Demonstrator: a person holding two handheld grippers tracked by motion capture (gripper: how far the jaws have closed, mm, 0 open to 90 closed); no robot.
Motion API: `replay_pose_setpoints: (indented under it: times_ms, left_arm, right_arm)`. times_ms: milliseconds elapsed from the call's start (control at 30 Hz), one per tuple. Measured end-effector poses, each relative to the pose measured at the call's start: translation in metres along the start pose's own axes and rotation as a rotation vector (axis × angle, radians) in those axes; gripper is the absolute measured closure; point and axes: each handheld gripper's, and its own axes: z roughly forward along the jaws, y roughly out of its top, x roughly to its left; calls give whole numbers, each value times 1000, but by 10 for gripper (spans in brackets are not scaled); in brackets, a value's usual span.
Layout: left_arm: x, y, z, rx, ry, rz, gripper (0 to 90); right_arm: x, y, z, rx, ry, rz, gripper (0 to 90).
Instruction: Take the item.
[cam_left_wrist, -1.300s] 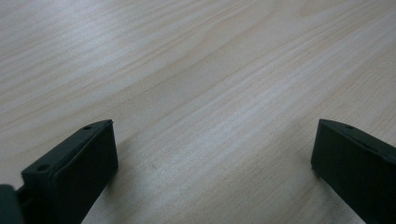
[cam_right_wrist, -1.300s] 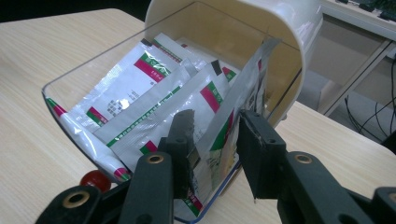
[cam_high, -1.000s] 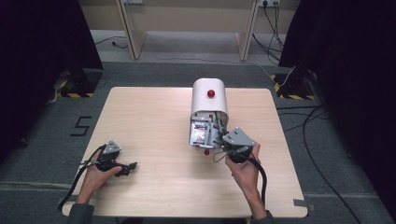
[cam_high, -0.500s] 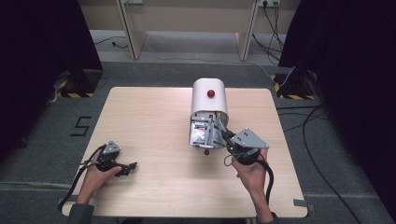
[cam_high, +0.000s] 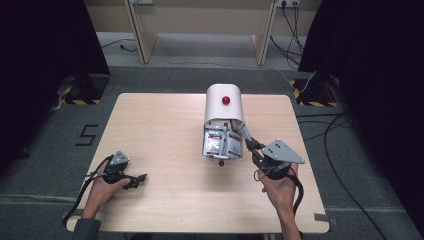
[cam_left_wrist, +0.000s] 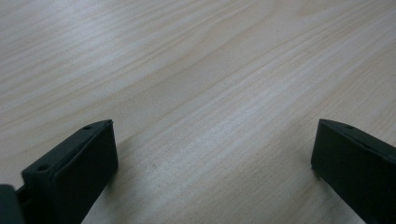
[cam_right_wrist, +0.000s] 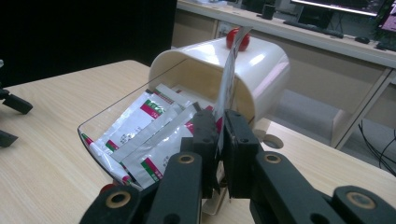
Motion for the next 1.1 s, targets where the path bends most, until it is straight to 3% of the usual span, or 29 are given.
replay_pose_setpoints:
  times_ms: [767, 1100]
  left_arm:
    - [0, -1, 0, -1, -1, 0, 0]
    - [0, -1, 0, -1, -1, 0, 0]
  right_arm:
    - [-23, -18, -15, 27, -62, 38, 851]
    - [-32, -30, -10, 59, -82, 57, 851]
